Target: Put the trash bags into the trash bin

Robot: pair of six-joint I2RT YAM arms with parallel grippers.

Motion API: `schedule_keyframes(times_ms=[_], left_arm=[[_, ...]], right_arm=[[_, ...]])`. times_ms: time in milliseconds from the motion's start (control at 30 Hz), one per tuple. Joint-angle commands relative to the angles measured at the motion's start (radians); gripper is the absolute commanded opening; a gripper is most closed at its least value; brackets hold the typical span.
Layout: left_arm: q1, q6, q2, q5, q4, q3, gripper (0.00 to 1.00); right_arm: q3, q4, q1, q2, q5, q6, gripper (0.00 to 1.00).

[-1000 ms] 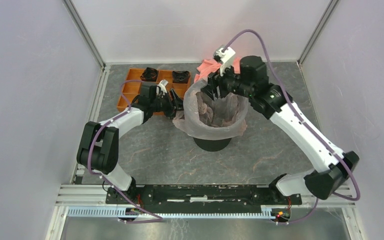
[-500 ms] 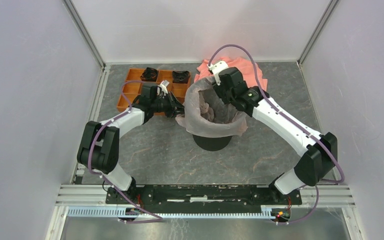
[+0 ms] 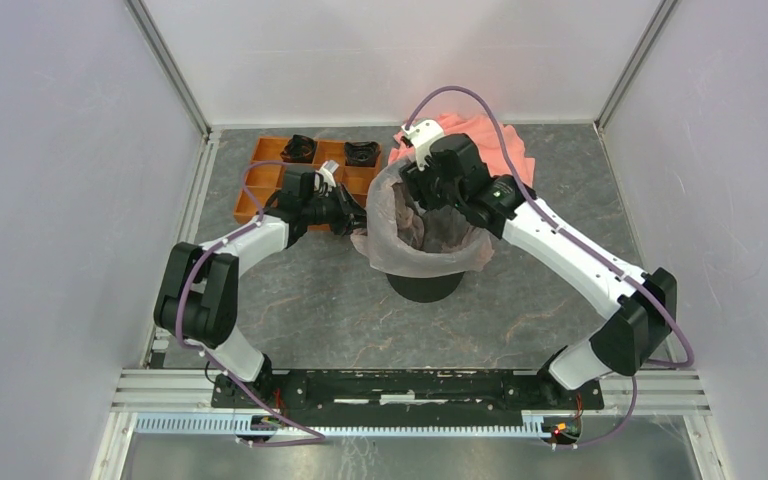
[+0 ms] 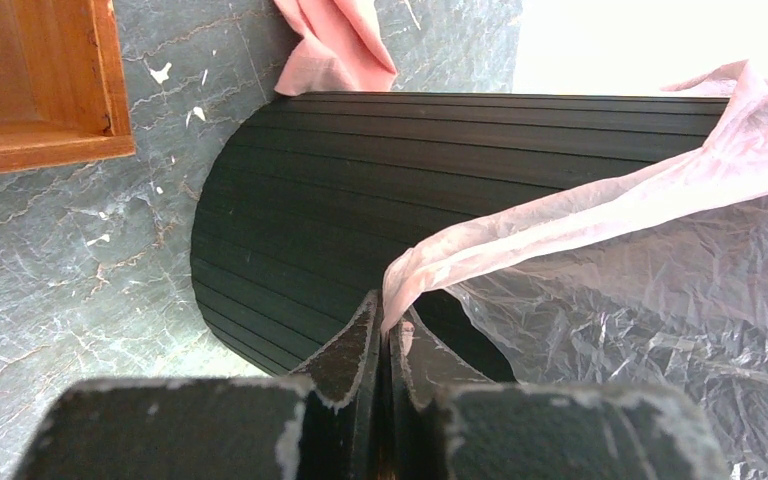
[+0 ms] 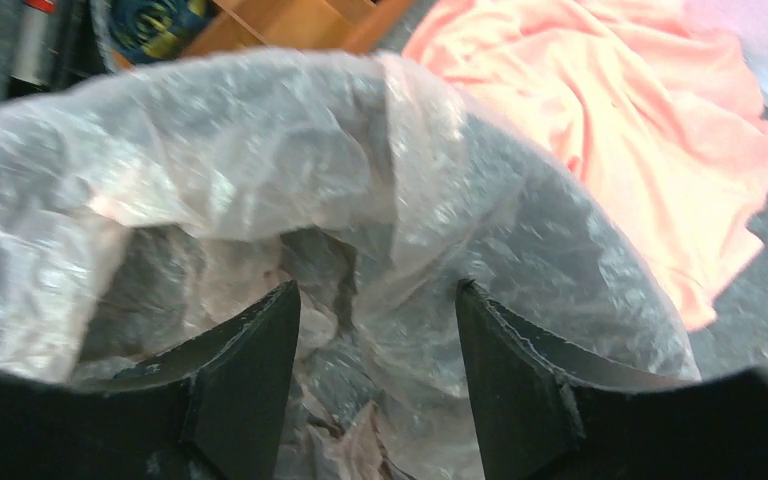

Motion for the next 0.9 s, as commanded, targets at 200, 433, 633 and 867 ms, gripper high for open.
schedule_keyframes(times_ms=[200, 433, 633, 867], left_arm=[[-0.007, 0.065, -0.092, -0.048, -0.032, 0.030, 0.11], [-0.011, 0.069, -0.088, -0.050, -0.042, 0.034, 0.11], [-0.011, 0.069, -0.086, -0.051, -0.067, 0.038, 0.10], [-0.011, 0.067, -0.085, -0.046, -0.067, 0.039, 0.10]], right_arm=[[-0.012, 0.255, 0.000, 0.117, -0.125, 0.116, 0.49], [-0.064, 0.263, 0.000, 0.064, -0.090, 0.138, 0.52], [-0.080, 0.065, -0.001, -0.068, 0.003, 0.046, 0.74], [-0.025, -0.078, -0.001, -0.133, -0.062, -0.082, 0.84]])
